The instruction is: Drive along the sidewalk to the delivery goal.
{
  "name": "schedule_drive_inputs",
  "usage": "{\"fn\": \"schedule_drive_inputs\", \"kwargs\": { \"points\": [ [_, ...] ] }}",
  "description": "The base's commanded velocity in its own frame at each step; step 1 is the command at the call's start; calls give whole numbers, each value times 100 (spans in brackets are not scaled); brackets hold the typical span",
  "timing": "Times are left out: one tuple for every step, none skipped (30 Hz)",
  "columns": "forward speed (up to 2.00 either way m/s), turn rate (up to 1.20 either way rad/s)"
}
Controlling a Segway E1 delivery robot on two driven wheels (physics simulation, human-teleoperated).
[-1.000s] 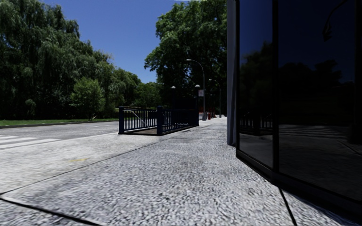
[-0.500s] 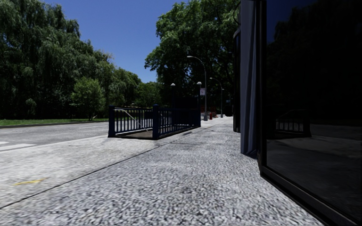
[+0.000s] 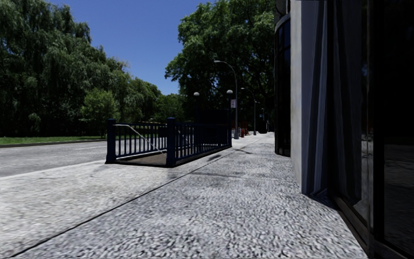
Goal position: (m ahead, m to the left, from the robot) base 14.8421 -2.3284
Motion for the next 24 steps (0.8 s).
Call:
{"fn": "schedule_drive_inputs", "kwargs": {
  "points": [
    [200, -15],
    [200, -18],
    [200, -19],
    [200, -23],
    [200, -29],
    [200, -29],
    [200, -33],
    [200, -34],
    [200, -34],
    [200, -35],
    [200, -35],
    [200, -35],
    [200, -35],
    [200, -35],
    [200, -35],
    [200, -35],
    [200, -35],
    [200, -35],
    [200, -35],
    [200, -35],
    [200, -35],
    [200, -35],
    [200, -35],
    [200, -35]
  ]
}}
